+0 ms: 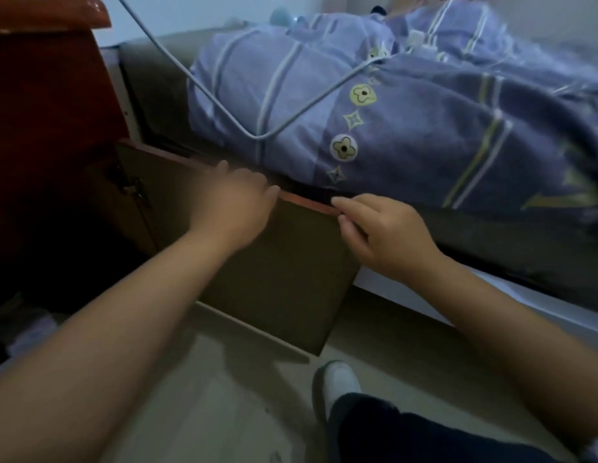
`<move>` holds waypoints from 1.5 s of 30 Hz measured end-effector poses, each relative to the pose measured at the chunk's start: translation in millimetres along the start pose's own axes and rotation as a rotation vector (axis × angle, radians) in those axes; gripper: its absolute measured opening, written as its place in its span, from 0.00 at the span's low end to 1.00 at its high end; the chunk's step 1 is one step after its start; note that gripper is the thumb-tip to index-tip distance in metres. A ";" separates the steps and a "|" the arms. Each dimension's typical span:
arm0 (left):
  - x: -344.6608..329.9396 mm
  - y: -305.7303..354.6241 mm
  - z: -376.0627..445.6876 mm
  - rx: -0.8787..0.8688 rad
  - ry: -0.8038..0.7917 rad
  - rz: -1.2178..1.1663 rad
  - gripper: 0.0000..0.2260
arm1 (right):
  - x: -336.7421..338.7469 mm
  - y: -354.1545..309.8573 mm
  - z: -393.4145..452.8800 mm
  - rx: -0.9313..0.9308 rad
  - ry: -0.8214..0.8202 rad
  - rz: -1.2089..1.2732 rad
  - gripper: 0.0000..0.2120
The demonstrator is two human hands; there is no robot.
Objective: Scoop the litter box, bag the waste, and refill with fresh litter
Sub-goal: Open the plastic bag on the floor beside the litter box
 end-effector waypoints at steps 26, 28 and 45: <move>132.1 -156.9 -171.9 0.475 -0.240 0.235 0.27 | -144.1 -237.7 90.9 0.486 -0.026 0.371 0.19; 132.0 -163.6 -183.2 0.464 -0.203 0.431 0.28 | -151.6 -247.5 94.0 0.437 -0.013 0.358 0.19; 211.3 -261.7 -354.1 0.713 -0.133 0.779 0.21 | -108.2 -437.8 63.6 0.406 -0.095 0.576 0.19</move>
Point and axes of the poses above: each hand's wrist, its own z-axis towards the middle knuckle, its own x-axis out of the back of the hand, y = z × x, the point moved 2 cm from there along z, towards the middle knuckle, and after that the axes turned 12 degrees about y, right-handed, at the moved point
